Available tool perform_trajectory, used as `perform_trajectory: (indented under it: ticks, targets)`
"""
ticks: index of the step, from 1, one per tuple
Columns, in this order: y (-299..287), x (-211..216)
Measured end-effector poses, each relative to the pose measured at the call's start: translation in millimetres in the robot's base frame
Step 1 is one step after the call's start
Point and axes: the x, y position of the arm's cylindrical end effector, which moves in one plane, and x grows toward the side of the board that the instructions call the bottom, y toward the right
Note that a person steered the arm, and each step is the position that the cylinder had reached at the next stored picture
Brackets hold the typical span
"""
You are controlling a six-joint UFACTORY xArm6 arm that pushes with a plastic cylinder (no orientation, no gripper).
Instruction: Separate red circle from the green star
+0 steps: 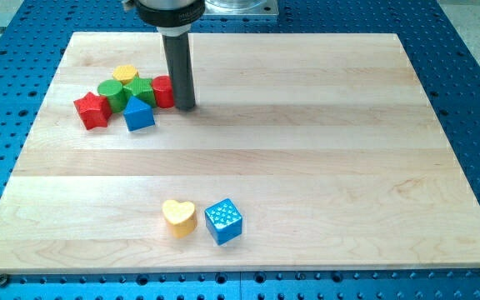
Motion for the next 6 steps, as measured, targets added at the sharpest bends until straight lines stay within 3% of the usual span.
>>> perform_trajectory:
  ticks: [1, 2, 3, 6]
  targets:
    - [48, -32]
    - [1, -48]
    - [-41, -25]
    - [-117, 100]
